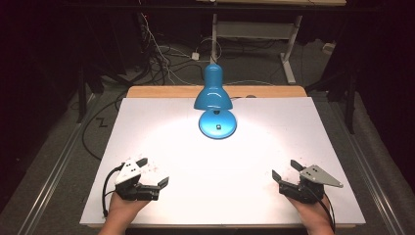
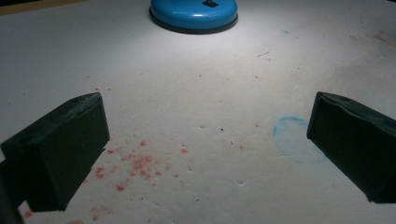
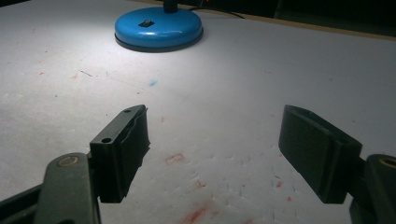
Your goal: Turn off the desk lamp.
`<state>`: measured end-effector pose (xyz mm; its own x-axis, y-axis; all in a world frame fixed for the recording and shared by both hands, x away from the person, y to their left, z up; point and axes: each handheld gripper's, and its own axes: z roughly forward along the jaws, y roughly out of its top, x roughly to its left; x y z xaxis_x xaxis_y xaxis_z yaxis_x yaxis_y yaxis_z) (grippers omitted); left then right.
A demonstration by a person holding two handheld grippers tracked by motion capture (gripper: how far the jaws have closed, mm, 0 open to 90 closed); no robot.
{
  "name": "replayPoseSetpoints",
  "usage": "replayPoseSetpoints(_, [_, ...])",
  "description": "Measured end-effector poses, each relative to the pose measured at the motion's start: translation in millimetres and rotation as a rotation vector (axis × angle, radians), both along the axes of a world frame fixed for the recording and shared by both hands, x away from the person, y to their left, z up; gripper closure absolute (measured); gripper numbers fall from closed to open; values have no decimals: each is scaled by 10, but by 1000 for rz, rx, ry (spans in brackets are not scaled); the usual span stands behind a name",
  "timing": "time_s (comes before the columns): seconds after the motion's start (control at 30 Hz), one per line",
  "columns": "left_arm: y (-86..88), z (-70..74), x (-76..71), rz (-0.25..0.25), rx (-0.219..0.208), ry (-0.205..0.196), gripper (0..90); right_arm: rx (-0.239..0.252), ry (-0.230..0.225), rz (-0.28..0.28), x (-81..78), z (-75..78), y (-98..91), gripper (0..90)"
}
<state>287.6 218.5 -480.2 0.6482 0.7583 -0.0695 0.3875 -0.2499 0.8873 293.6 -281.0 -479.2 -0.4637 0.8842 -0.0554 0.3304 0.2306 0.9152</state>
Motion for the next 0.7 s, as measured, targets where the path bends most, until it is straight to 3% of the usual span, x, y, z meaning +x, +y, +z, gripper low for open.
replayPoseSetpoints(0.1, [-4, -7, -1, 1, -2, -1, 0, 2, 11, -2, 4, -11, -7, 312])
replayPoseSetpoints(0.13, [-6, -9, 0, 2, -2, 0, 0, 9, 16, -7, 0, -8, -13, 374])
replayPoseSetpoints(0.37, [0, -12, 6, 3, -2, -2, 0, 22, 28, -10, 0, 7, -31, 547])
replayPoseSetpoints(0.7, [12, -16, 11, 5, -1, -1, 0, 2, 49, -2, 8, 3, -30, 712])
